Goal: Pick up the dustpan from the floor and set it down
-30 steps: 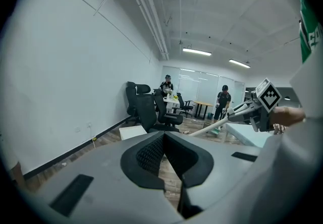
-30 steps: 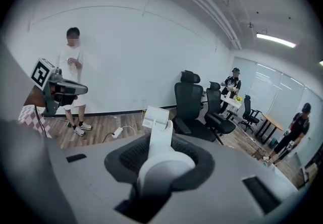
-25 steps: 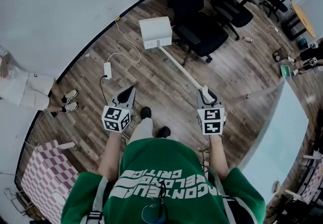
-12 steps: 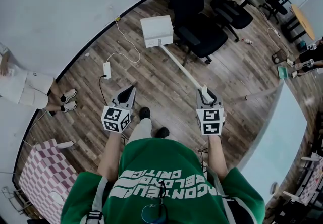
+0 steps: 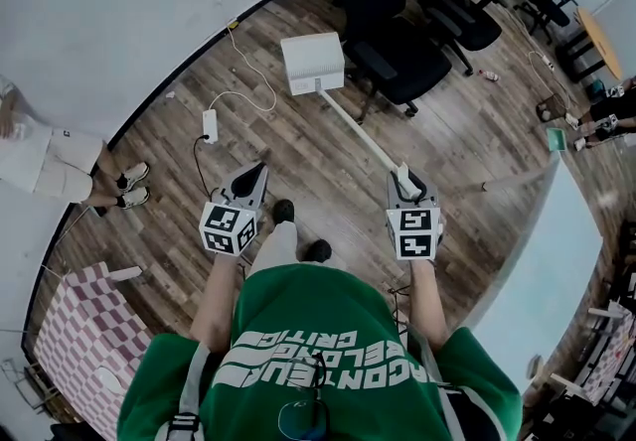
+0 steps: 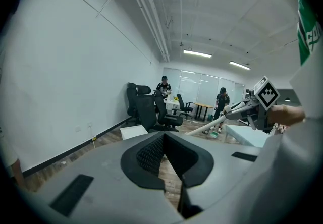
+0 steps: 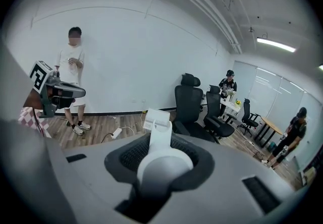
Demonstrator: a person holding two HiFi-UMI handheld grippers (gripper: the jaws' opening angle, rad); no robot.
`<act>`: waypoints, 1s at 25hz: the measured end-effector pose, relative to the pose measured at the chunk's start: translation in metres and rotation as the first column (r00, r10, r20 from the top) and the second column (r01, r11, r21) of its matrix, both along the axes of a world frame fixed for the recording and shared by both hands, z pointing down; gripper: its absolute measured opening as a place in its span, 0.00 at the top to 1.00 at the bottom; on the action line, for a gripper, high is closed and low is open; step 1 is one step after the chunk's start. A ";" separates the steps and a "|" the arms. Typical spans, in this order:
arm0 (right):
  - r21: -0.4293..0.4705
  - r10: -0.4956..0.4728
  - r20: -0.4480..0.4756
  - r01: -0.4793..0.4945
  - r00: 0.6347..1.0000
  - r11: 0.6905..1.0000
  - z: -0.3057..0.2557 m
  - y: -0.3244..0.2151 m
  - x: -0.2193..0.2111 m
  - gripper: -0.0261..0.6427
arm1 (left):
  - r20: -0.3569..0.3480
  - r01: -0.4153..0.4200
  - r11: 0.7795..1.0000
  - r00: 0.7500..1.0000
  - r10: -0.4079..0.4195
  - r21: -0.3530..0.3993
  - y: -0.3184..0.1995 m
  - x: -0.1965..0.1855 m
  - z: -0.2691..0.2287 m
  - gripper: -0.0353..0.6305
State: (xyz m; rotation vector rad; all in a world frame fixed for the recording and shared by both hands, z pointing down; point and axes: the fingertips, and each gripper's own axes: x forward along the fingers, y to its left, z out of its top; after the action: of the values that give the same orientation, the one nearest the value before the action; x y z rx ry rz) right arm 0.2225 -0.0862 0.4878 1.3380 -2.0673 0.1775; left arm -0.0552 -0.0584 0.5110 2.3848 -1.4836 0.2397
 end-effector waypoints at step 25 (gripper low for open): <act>-0.290 -0.121 -0.160 0.071 0.980 0.955 0.140 -0.026 -0.071 0.78 | -0.032 0.030 0.994 0.999 -0.034 -0.105 -0.004 -0.066 0.040 0.96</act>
State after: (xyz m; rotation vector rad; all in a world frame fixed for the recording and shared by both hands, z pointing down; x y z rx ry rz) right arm 0.1515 -0.1120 0.6275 1.0387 -1.8723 0.2899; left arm -0.1212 -0.0624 0.5514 2.2704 -1.4562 0.2609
